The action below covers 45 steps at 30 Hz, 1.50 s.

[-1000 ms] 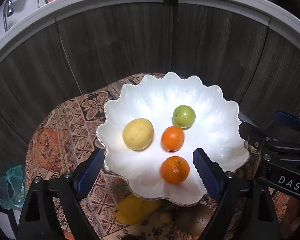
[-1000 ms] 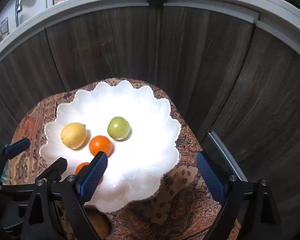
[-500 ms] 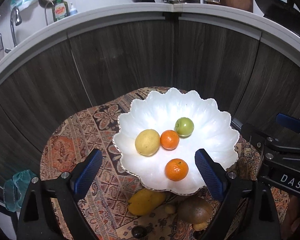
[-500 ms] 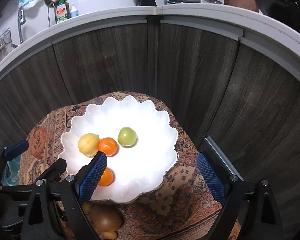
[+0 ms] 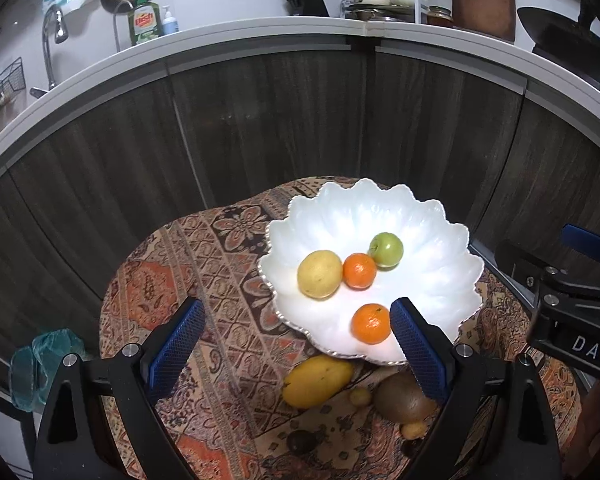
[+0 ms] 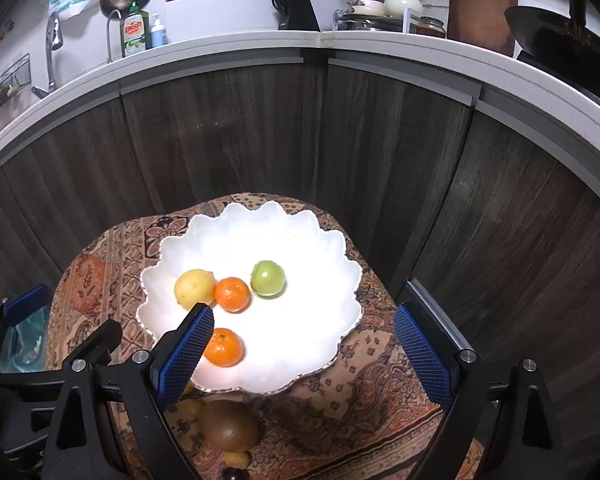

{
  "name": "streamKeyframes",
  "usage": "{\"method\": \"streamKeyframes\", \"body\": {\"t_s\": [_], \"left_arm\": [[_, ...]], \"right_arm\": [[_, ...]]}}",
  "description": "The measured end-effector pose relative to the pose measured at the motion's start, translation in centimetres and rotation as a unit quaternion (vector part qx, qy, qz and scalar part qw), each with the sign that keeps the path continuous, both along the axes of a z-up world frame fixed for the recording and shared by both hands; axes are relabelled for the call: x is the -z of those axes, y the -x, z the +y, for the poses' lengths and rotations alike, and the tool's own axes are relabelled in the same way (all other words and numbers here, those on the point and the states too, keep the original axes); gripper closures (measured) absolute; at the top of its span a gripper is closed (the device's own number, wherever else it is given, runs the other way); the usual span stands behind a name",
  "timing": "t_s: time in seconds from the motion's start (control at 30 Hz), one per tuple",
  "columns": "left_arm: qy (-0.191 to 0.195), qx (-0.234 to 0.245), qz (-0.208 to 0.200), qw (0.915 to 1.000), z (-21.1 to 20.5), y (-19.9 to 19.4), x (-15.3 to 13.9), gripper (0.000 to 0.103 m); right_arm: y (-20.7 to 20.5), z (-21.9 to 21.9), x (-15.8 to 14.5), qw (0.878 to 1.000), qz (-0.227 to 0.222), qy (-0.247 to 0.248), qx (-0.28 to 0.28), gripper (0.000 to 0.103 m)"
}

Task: Organize fruits
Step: 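Withdraw both open tools back from the bowl, then move the left tool to a dark cherry and close on it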

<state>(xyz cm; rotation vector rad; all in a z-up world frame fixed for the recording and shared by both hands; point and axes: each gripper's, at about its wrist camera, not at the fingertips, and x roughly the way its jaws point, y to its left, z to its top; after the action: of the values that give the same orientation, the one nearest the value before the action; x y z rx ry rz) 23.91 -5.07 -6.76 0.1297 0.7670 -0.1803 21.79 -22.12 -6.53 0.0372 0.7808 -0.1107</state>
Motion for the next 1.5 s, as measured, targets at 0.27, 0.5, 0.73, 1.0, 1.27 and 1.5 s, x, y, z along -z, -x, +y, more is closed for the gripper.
{"method": "streamKeyframes", "body": {"t_s": [0.27,0.5,0.73,1.0,1.27,1.5], "left_arm": [[0.000,-0.018,0.000,0.9998,1.9,1.4,0.4,0.008],[-0.007,-0.025,-0.004,0.9997,3.0,2.5,1.1,0.008],[-0.013,-0.028,0.006,0.9995,4.0,3.4,2.5,0.008],[-0.015,-0.028,0.021,0.9993,4.9,4.4,4.5,0.008],[-0.008,-0.020,0.045,0.9987,5.2,5.4,7.4,0.009],[0.002,-0.014,0.055,0.9984,4.8,5.9,9.5,0.010]], "right_arm": [[1.0,1.5,0.2,1.000,0.005,-0.006,-0.003,0.011],[1.8,2.5,0.7,1.000,0.008,-0.002,-0.007,0.011],[2.4,3.5,2.3,1.000,0.023,0.001,-0.012,0.011],[3.1,4.3,4.4,0.999,0.044,0.006,-0.016,0.011],[3.9,4.7,6.9,0.998,0.064,0.011,-0.018,0.011],[4.5,4.6,8.8,0.997,0.080,0.014,-0.018,0.011]]}}
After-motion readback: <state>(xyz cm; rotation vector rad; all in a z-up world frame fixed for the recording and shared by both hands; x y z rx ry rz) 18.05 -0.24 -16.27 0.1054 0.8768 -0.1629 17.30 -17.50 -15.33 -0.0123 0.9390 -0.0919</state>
